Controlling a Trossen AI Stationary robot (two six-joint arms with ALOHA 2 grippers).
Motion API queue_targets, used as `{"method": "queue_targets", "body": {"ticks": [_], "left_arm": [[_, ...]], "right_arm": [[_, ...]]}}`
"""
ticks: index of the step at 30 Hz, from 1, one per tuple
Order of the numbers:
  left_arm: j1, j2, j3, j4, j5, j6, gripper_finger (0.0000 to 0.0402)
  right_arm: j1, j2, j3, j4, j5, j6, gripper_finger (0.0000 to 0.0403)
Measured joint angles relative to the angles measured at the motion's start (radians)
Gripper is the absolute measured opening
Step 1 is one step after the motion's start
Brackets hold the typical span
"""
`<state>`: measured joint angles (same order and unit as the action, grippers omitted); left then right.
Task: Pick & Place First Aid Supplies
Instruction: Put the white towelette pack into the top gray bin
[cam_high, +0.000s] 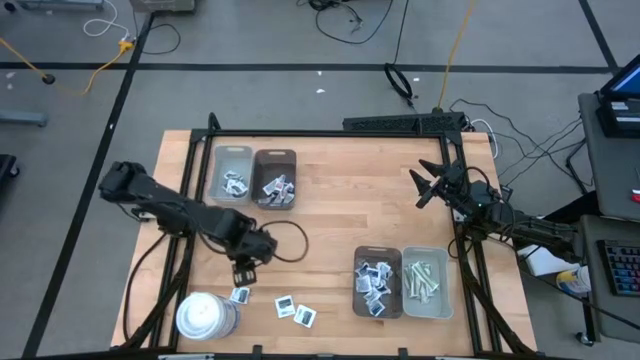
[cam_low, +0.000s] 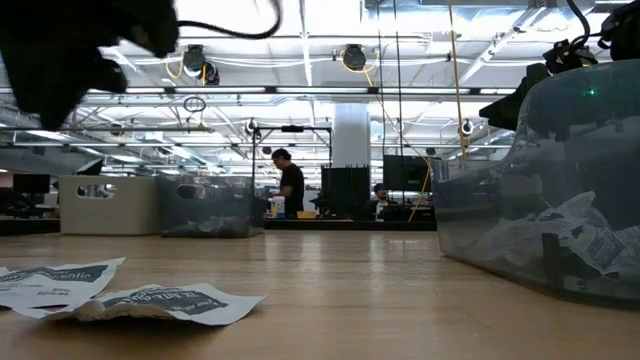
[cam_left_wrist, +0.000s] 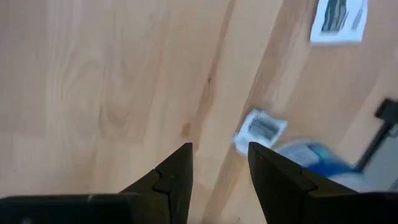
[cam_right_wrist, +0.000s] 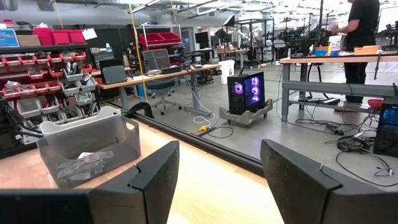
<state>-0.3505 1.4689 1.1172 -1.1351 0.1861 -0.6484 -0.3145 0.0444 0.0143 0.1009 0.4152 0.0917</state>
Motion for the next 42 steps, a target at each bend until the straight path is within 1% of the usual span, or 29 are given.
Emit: {"method": "queue_targets", "body": {"ticks": [6,13,16,20,26,37,42], "left_arm": [[-0.039,0.154,0.163,-0.023,-0.009,0.082,0.0157],[-0.079,0.323,0.389,-0.023,-0.010,0.177,0.0157],[-0.099,0.377,0.473,-0.028,-0.007,0.213,0.0157],[-0.118,0.426,0.551,-0.036,-0.011,0.246,0.0157],[-0.138,0.465,0.564,-0.031,-0.012,0.247,0.0157],[-0.183,0.658,0.564,-0.010,-0.012,0.247,0.0157],[-0.186,0.720,0.563,0.050,-0.025,0.271,0.0157]], "right_arm": [[0.000,0.000,0.000,0.000,0.000,0.000,0.0221],[0.000,0.000,0.000,0.000,0.001,0.000,0.0221],[0.000,0.000,0.000,0.000,0.001,0.000,0.0222],[0.000,0.000,0.000,0.000,0.001,0.000,0.0220],[0.000,0.000,0.000,0.000,0.001,0.000,0.0222],[0.000,0.000,0.000,0.000,0.001,0.000,0.0222],[0.000,0.000,0.000,0.000,0.001,0.000,0.0220]]}}
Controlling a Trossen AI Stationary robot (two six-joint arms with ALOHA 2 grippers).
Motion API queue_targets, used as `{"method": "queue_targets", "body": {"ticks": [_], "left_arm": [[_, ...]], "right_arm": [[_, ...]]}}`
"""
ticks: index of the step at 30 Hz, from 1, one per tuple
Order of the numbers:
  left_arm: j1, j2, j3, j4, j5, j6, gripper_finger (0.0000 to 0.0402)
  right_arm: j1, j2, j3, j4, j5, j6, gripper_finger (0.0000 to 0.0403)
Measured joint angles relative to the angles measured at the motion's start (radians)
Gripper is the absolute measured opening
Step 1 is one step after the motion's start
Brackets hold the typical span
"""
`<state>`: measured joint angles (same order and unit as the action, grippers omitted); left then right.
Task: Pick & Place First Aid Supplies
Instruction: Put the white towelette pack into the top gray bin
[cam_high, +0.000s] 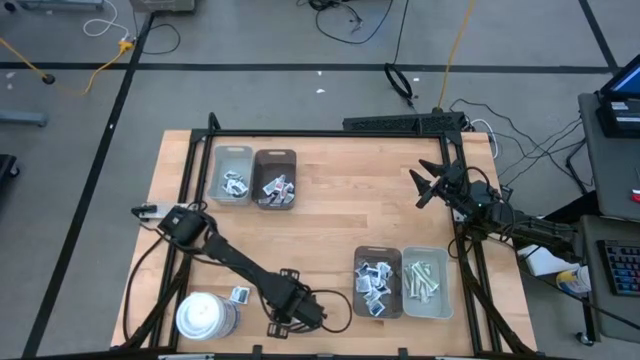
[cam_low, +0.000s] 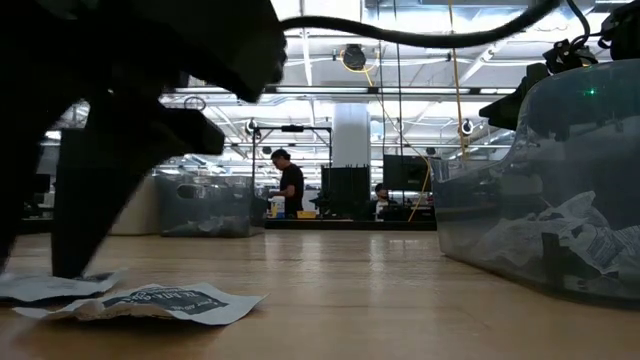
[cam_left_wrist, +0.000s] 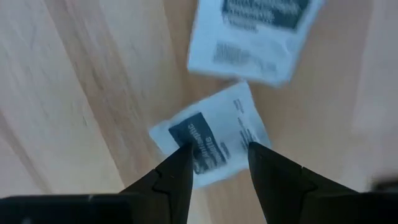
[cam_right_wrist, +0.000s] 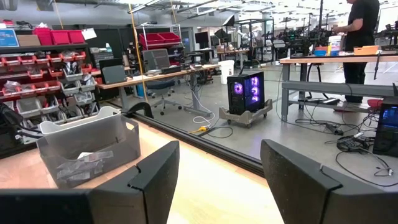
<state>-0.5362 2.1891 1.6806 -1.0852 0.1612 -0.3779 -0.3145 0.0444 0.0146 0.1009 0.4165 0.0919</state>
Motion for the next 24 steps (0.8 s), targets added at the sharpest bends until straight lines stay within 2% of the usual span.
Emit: {"method": "queue_targets", "body": {"ticks": [9,12,18,24], "left_arm": [[-0.004,0.021,0.001,0.043,-0.038,0.061,0.0150],[-0.003,0.021,0.001,0.042,-0.040,0.089,0.0117],[-0.001,0.022,0.000,0.045,-0.037,0.095,0.0012],[-0.001,0.022,0.000,0.084,-0.010,0.111,0.0004]], "right_arm": [[0.000,0.000,0.000,0.000,0.000,0.000,0.0220],[0.000,0.000,0.000,0.000,0.000,0.000,0.0220],[0.000,0.000,0.000,0.000,0.000,0.000,0.0221],[0.000,0.000,0.000,0.000,0.000,0.000,0.0221]]}}
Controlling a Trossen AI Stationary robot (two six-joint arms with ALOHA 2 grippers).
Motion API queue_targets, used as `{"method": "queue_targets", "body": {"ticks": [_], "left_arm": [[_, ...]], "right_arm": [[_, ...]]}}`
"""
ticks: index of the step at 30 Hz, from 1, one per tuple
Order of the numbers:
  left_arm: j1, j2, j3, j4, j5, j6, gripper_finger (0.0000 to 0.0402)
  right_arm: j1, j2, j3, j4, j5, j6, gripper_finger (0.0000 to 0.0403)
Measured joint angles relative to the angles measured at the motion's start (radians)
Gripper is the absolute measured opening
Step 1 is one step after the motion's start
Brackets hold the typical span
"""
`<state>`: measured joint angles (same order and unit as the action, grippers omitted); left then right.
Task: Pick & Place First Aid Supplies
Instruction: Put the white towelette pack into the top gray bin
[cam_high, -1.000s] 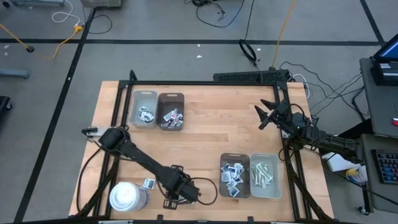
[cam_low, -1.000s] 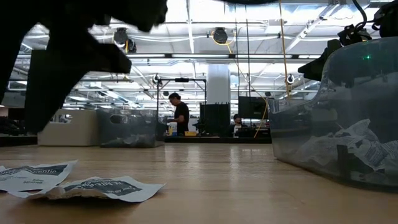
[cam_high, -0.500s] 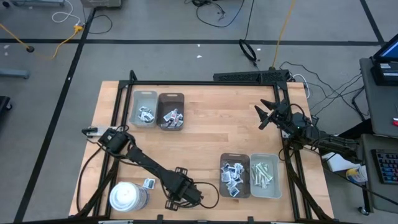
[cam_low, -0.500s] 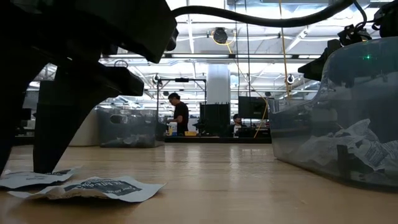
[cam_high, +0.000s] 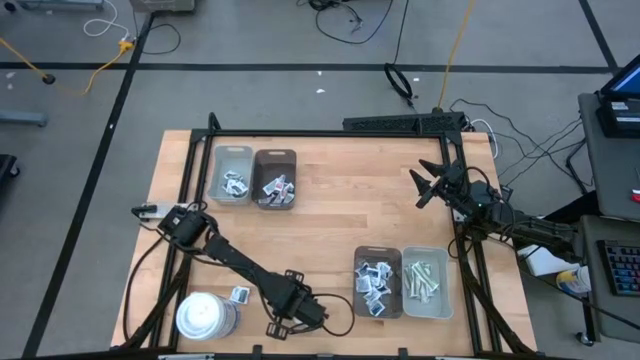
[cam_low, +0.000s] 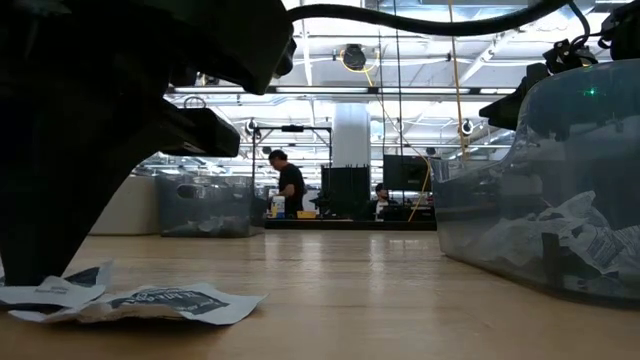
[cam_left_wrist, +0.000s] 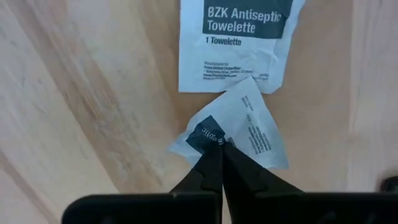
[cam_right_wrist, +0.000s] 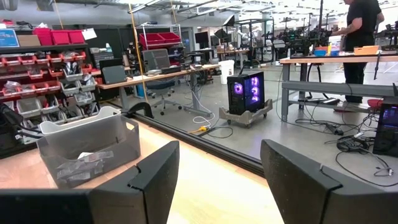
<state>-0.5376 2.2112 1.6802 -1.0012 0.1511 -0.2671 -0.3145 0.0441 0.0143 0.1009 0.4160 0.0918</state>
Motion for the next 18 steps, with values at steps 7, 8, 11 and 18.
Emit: {"method": "queue_targets", "body": {"ticks": [7,8,11,18], "left_arm": [[0.013,-0.019,-0.002,-0.033,0.002,-0.024,0.0001],[0.019,-0.030,-0.003,-0.046,-0.003,-0.023,0.0001],[0.035,-0.079,-0.003,-0.075,-0.025,-0.022,0.0001],[0.077,-0.200,-0.003,-0.116,-0.037,-0.038,0.0001]], "right_arm": [[0.000,0.000,0.000,0.000,0.000,0.000,0.0220],[0.000,0.000,0.000,0.000,0.000,0.000,0.0220],[0.000,0.000,0.000,0.000,0.000,0.000,0.0221],[0.000,0.000,0.000,0.000,0.000,0.000,0.0222]]}}
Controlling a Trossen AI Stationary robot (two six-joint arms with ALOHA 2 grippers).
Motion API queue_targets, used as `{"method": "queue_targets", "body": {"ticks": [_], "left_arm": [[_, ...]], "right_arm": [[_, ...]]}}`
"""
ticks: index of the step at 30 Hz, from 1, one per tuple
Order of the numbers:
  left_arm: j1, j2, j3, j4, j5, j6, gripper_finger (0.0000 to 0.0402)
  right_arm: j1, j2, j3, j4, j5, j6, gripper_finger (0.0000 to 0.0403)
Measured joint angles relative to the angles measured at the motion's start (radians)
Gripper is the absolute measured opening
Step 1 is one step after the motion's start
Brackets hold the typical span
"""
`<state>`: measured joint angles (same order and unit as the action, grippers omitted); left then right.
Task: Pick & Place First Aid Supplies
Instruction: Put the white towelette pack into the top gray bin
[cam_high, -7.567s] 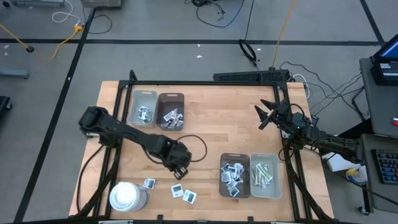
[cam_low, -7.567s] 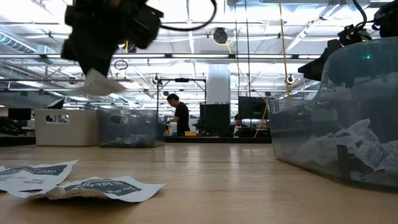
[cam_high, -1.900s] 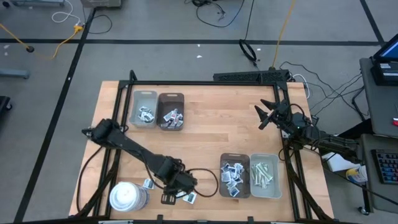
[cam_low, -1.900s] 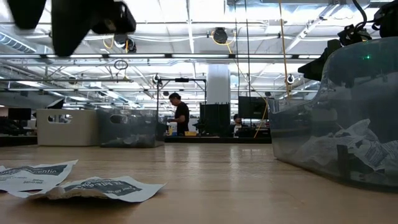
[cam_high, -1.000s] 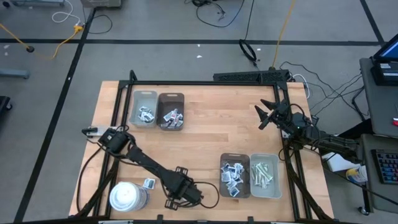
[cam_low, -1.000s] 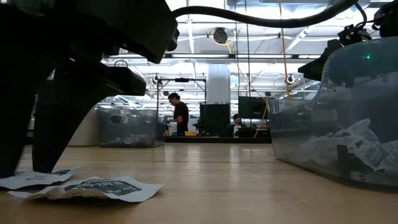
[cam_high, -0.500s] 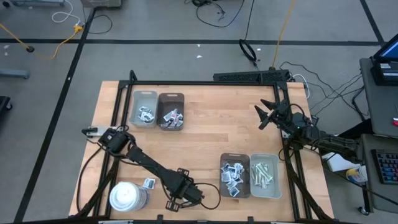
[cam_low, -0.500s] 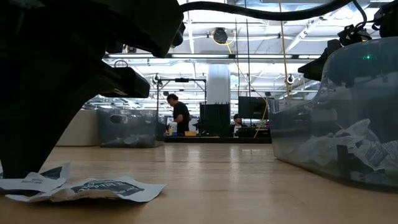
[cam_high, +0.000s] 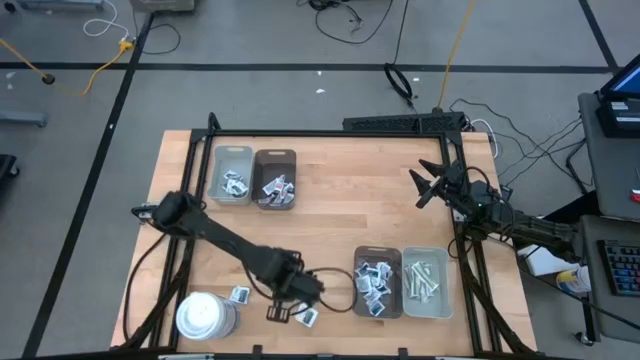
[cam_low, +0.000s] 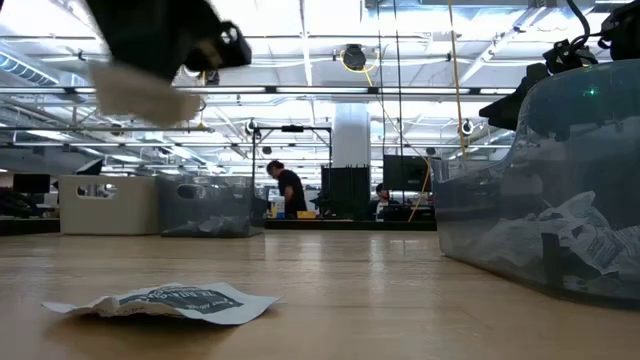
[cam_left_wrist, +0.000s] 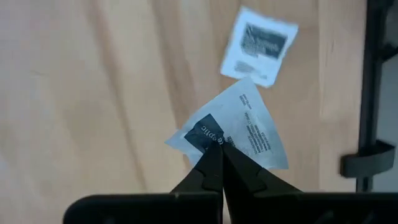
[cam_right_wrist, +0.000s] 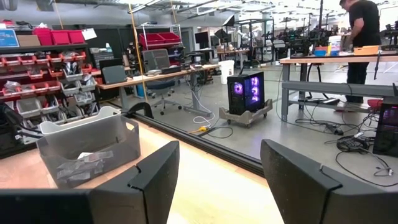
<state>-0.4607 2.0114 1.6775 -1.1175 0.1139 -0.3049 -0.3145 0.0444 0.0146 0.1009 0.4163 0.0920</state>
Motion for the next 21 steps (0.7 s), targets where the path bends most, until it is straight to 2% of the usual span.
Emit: {"method": "queue_targets", "body": {"ticks": [6,11,16,21], "left_arm": [[0.040,-0.101,0.001,-0.018,-0.043,-0.021,0.0000],[0.075,-0.136,-0.007,-0.065,-0.089,-0.057,0.0000],[0.162,-0.228,-0.121,-0.096,-0.090,-0.217,0.0000],[0.270,-0.344,-0.272,-0.083,-0.090,-0.276,0.0000]], "right_arm": [[0.000,0.000,0.000,0.000,0.000,0.000,0.0220],[0.000,0.000,0.000,0.000,0.000,0.000,0.0221],[0.000,0.000,0.000,0.000,0.000,0.000,0.0220],[0.000,0.000,0.000,0.000,0.000,0.000,0.0221]]}}
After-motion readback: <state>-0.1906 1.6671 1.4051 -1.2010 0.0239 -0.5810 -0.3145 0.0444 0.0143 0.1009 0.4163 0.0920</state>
